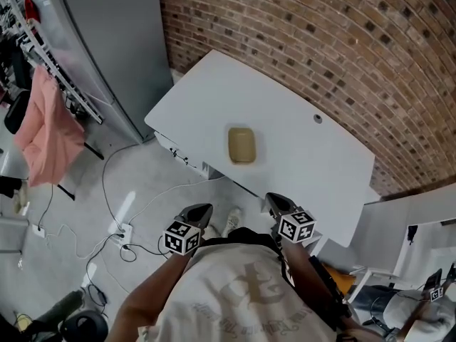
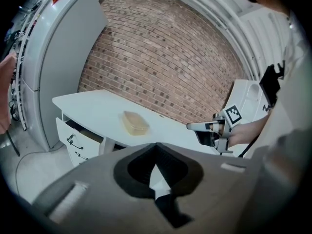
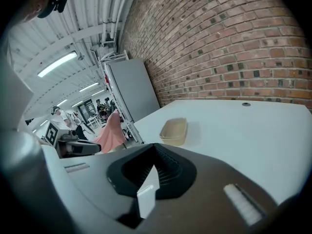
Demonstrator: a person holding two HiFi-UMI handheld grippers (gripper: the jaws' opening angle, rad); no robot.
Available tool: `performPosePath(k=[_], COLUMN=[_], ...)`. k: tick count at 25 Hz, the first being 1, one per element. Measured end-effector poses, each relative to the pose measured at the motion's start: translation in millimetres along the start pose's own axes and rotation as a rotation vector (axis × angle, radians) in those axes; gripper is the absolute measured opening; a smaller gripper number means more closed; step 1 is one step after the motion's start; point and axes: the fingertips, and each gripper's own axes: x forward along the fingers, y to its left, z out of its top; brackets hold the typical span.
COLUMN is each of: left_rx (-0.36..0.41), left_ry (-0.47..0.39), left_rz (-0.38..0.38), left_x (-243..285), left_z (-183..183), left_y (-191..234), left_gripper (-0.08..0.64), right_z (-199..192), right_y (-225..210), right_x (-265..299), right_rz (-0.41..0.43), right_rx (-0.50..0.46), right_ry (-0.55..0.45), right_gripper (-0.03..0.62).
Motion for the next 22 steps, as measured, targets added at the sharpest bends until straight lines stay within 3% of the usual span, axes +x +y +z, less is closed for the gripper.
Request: performPosePath(k=[5,22], left_rx=[0.007,0.025], left_ry=[0.016,0.029], left_rz=[0.013,0.067], left_x=[12.0,87.6], left_z=[7.0,92.6], left_y=[11.4,76.9], left_gripper=[0.003,0.003], right_z=[7.6,69.8], right_y=[-13.7,-78.2], right_x=[11.3,95.0], right_rz=[-0.001,0.045], right_rx=[0.029,0.059], right_ry=[-0.018,-0.049], right_gripper=[0.008,0.008])
